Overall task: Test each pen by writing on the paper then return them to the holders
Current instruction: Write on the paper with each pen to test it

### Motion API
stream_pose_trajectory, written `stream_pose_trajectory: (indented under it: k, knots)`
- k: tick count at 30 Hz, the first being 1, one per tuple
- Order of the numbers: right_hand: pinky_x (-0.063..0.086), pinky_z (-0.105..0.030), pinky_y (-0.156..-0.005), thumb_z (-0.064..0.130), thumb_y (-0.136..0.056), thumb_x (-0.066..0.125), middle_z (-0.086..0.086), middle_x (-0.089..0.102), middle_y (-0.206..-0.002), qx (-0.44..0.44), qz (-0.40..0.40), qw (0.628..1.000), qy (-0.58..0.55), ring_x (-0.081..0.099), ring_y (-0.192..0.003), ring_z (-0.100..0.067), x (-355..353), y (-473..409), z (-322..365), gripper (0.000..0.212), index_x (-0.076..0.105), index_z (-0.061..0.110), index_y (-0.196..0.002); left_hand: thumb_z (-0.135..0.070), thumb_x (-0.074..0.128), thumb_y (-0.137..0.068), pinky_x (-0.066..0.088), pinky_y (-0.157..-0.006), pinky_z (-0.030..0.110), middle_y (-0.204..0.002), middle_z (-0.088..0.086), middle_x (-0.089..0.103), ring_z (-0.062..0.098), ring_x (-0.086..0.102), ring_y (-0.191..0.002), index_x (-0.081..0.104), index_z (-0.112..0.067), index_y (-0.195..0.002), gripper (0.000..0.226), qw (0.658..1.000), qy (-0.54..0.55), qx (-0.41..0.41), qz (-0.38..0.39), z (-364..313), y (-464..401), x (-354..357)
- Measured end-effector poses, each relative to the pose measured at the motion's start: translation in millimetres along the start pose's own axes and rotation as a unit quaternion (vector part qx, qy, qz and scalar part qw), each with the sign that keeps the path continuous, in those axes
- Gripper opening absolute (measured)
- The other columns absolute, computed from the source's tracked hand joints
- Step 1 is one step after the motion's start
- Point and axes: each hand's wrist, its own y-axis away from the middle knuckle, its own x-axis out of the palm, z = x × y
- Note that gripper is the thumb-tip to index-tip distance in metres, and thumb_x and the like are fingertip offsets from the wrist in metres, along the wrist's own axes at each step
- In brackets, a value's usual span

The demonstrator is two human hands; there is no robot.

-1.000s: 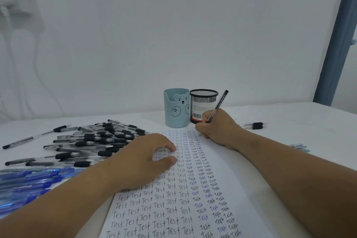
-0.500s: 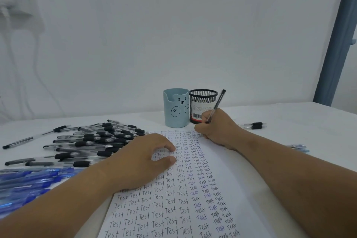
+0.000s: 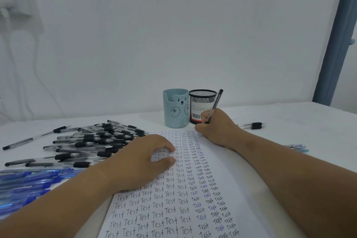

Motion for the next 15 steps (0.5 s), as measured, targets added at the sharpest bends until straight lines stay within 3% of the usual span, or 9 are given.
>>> stream_pose_trajectory:
  k: [6,12,15]
  knots:
    - [0.034,-0.023,-0.051,0.011,-0.079,0.066,-0.002,0.052,-0.057,0.003,0.007,1.0,-0.005,0.044,-0.056,-0.015,0.1,-1.1,-1.6,0.032,0.046,0.017,-0.055,-0.05,0.058,-0.096,0.029,-0.11,0.017,-0.132,-0.033,0.05,-0.011,0.041,-0.126,0.059,-0.042,-0.125,0.03,1.0,0.002,-0.001,-0.001,0.0,0.9,-0.3]
    - [0.029,-0.025,-0.05,0.008,-0.079,0.064,0.001,0.04,-0.055,-0.012,-0.01,1.0,0.002,0.036,-0.055,-0.014,0.5,-0.4,-1.4,0.037,0.039,0.018,-0.053,-0.05,0.057,-0.096,0.027,-0.107,0.014,-0.131,-0.034,0.049,-0.012,0.04,-0.125,0.059,-0.042,-0.126,0.03,1.0,-0.005,0.0,-0.001,-0.2,0.7,0.3]
    - [0.028,-0.019,-0.044,0.007,-0.079,0.063,-0.001,0.043,-0.057,-0.011,-0.007,1.0,0.004,0.035,-0.053,-0.014,0.5,-0.7,-0.9,0.036,0.041,0.017,-0.053,-0.05,0.058,-0.096,0.028,-0.107,0.014,-0.131,-0.034,0.049,-0.013,0.041,-0.125,0.06,-0.042,-0.126,0.031,1.0,0.002,0.0,-0.002,0.3,0.5,0.0]
